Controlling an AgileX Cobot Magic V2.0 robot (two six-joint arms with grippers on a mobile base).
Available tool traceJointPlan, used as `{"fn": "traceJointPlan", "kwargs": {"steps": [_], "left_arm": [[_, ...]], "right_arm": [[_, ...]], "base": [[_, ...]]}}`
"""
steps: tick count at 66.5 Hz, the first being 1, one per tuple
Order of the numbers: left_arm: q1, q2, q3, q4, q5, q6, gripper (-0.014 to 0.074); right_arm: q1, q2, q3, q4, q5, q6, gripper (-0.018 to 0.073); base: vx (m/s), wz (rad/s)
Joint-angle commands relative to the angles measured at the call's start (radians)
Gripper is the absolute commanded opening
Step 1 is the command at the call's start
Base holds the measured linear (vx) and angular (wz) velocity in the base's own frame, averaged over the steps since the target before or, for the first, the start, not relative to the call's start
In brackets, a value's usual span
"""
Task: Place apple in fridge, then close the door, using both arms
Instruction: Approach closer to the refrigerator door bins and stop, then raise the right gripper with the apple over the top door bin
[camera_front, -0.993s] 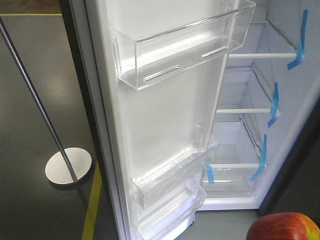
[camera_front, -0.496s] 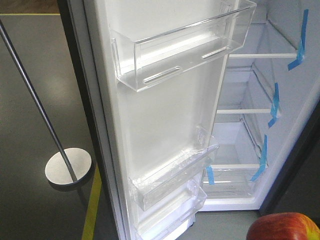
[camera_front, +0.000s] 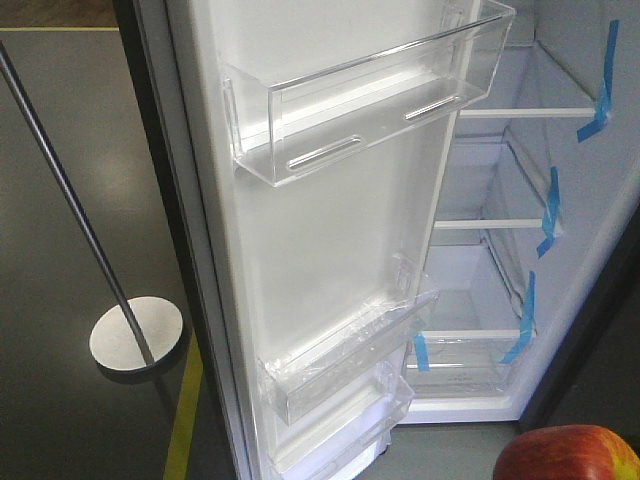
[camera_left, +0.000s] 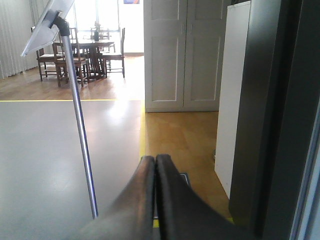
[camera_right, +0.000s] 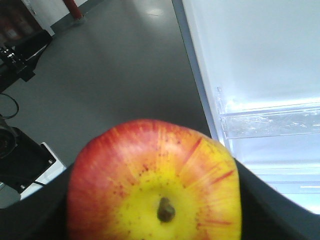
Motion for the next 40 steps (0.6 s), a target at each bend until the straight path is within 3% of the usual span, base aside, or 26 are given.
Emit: {"fn": "traceJointPlan", "kwargs": {"steps": [1, 26, 33, 40], "left_arm": [[-0.005, -0.015, 0.014, 0.000, -0.081, -0.005, -0.0006], [-0.005, -0.015, 0.014, 0.000, -0.081, -0.005, -0.0006], [-0.005, -0.015, 0.014, 0.000, -0.081, -0.005, -0.0006], [-0.005, -0.015, 0.014, 0.000, -0.081, -0.005, -0.0006]], "right_arm": [[0.000, 0.008, -0.028, 0.039, -0.066, -0.011, 0.0331], [0.000, 0.008, -0.028, 0.041, -0.068, -0.014, 0.0330], [0.000, 0.010, -0.028, -0.019, -0.100, -0.009, 0.0319], [0.000, 0.051, -0.031, -0.138, -0.132, 0.069, 0.0299]], "base": [[0.00, 0.00], [0.00, 0.00], [0.00, 0.00], [0.00, 0.00]]}}
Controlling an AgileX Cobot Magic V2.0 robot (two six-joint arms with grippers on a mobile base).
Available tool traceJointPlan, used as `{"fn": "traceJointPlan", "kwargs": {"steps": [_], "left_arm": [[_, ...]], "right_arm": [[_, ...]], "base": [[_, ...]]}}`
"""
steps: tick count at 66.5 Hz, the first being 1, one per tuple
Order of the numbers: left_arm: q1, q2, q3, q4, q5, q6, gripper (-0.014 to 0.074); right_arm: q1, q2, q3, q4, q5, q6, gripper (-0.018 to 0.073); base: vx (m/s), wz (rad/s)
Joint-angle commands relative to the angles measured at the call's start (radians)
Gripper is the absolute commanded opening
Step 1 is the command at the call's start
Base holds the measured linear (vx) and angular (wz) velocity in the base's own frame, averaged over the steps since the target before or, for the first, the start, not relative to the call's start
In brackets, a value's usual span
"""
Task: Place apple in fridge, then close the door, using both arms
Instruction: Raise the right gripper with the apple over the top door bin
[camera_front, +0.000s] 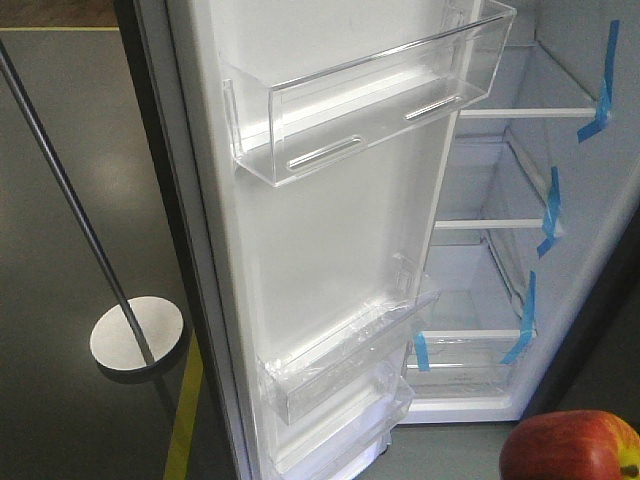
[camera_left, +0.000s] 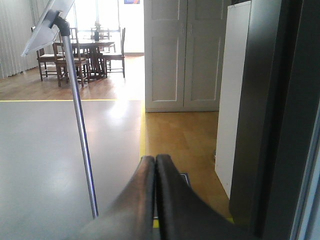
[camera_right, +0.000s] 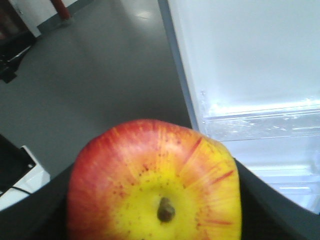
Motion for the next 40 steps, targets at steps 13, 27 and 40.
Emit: {"fn": "traceJointPlan", "kwargs": {"steps": [13, 27, 40], "left_arm": [[-0.005, -0.015, 0.014, 0.000, -0.081, -0.005, -0.0006], [-0.005, -0.015, 0.014, 0.000, -0.081, -0.005, -0.0006], [-0.005, -0.015, 0.014, 0.000, -0.081, -0.005, -0.0006]], "right_arm": [[0.000, 0.187, -0.087, -0.285, -0.120, 0.185, 0.0286], [0.000, 0.326, -0.224, -0.475, -0.111, 0.285, 0.0286], [0.000, 0.446, -0.420, -0.525, -0.115, 0.288, 0.0286]], "base": [[0.00, 0.00], [0.00, 0.00], [0.00, 0.00]]}}
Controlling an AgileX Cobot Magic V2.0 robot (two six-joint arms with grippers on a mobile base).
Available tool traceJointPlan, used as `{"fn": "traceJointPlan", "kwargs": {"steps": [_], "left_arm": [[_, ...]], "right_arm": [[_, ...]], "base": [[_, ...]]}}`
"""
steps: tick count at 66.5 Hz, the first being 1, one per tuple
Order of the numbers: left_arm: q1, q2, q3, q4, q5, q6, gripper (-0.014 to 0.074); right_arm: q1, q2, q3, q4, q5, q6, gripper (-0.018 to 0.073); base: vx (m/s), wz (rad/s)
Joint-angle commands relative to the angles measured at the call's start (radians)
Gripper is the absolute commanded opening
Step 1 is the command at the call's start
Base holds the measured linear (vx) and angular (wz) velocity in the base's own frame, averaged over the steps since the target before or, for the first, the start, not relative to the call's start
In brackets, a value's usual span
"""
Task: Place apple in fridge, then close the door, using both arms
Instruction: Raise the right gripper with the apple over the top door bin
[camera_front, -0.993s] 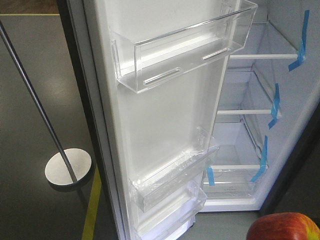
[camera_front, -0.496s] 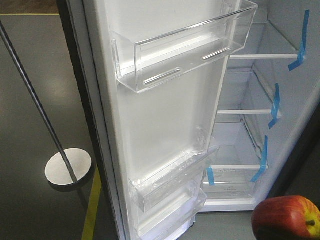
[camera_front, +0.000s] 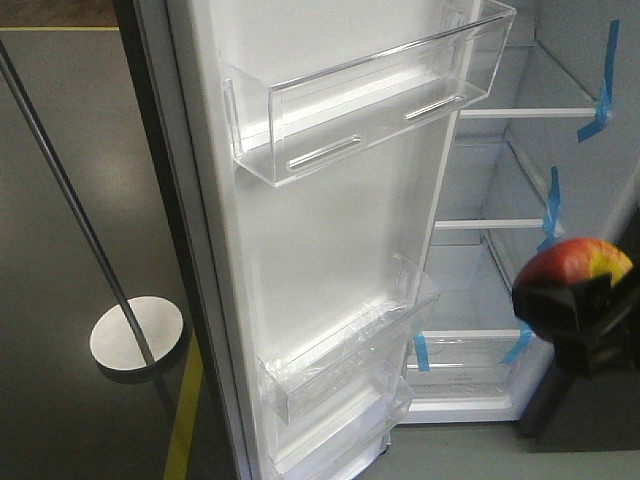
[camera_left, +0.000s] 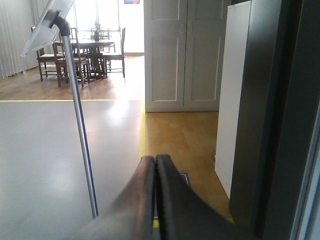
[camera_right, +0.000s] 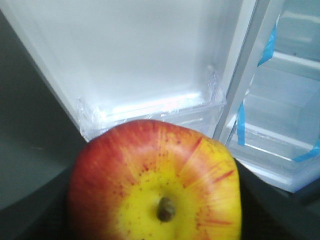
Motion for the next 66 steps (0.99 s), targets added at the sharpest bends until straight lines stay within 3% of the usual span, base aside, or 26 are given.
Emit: {"fn": "traceJointPlan", "kwargs": {"steps": [1, 33, 50, 66], "left_arm": [[-0.005, -0.015, 0.014, 0.000, -0.081, -0.005, -0.0006], [-0.005, -0.015, 0.014, 0.000, -0.081, -0.005, -0.0006], [-0.005, -0.015, 0.014, 0.000, -0.081, -0.005, -0.0006], [-0.005, -0.015, 0.014, 0.000, -0.081, -0.005, -0.0006]], "right_arm": [[0.000, 0.049, -0.129, -0.017, -0.079, -0.002, 0.0286], [-0.031, 0.471, -0.795, -0.055, 0.106, -0.004, 0.0287], [-0.091, 0.654, -1.041, 0.097, 0.128, -0.099, 0.0287], [-0.091, 0.752, -1.112, 0.214, 0.073, -0.194, 0.0287]], "base": [[0.00, 0.00], [0.00, 0.00], [0.00, 0.00], [0.00, 0.00]]}}
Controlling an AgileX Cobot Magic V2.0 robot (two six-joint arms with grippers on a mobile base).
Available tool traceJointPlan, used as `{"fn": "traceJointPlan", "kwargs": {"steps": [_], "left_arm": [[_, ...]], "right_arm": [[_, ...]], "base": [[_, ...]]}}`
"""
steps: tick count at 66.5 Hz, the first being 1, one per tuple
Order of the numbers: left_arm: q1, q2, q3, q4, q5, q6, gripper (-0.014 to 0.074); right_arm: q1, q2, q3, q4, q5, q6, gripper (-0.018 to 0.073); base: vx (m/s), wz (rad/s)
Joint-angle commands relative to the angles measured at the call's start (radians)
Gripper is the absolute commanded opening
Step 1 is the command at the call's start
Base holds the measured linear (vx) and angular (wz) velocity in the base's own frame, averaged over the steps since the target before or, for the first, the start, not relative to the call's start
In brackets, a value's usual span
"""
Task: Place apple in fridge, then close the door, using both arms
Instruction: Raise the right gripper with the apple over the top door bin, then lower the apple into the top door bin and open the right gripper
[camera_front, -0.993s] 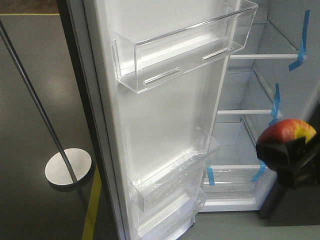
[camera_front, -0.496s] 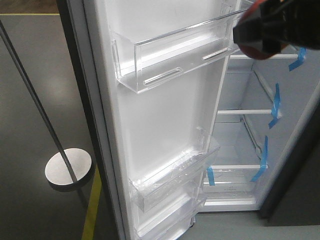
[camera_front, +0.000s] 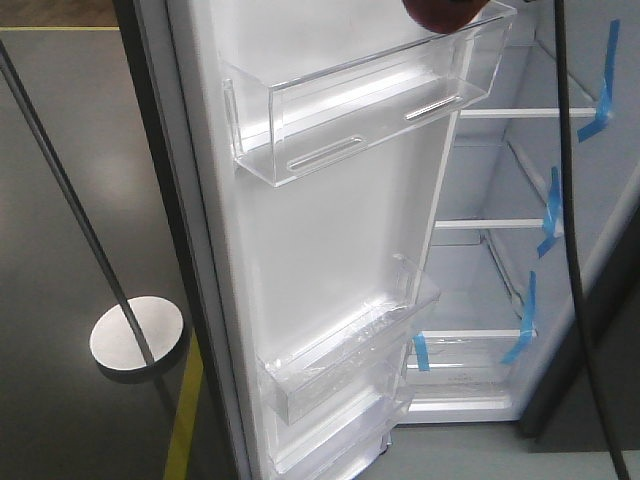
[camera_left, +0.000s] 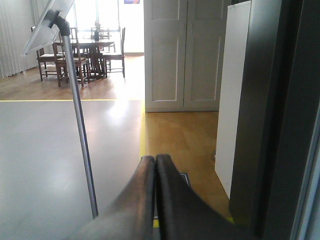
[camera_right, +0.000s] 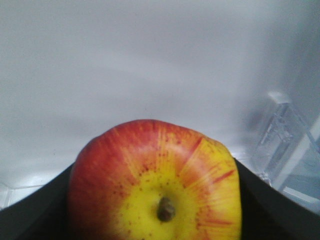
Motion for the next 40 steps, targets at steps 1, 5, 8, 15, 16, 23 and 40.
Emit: {"fn": "traceJointPlan", "kwargs": {"steps": [1, 5, 8, 15, 16, 23, 40], "left_arm": [[-0.005, -0.015, 0.014, 0.000, -0.081, -0.005, -0.0006], [-0.005, -0.015, 0.014, 0.000, -0.081, -0.005, -0.0006], [-0.005, -0.015, 0.014, 0.000, -0.081, -0.005, -0.0006], [-0.005, -0.015, 0.014, 0.000, -0.081, -0.005, -0.0006], [-0.005, -0.015, 0.014, 0.000, -0.081, -0.005, -0.0006], [-0.005, -0.015, 0.014, 0.000, -0.081, -0.005, -0.0006], [-0.005, -0.015, 0.014, 0.000, -0.081, -0.005, -0.0006]], "right_arm": [[-0.003, -0.002, -0.043, 0.035, -0.112, -0.036, 0.0287], [-0.003, 0.015, -0.043, 0.035, -0.135, -0.041, 0.0288], [-0.003, 0.026, -0.043, 0.035, -0.149, -0.047, 0.0288], [-0.003, 0.049, -0.043, 0.036, -0.182, -0.059, 0.0288], [-0.003, 0.052, -0.043, 0.036, -0.186, -0.061, 0.0288], [-0.003, 0.068, -0.043, 0.035, -0.210, -0.065, 0.0288], [-0.003, 0.083, -0.043, 0.032, -0.183, -0.071, 0.0384]], "base": [[0.00, 0.00], [0.00, 0.00], [0.00, 0.00], [0.00, 0.00], [0.00, 0.00], [0.00, 0.00], [0.00, 0.00]]}}
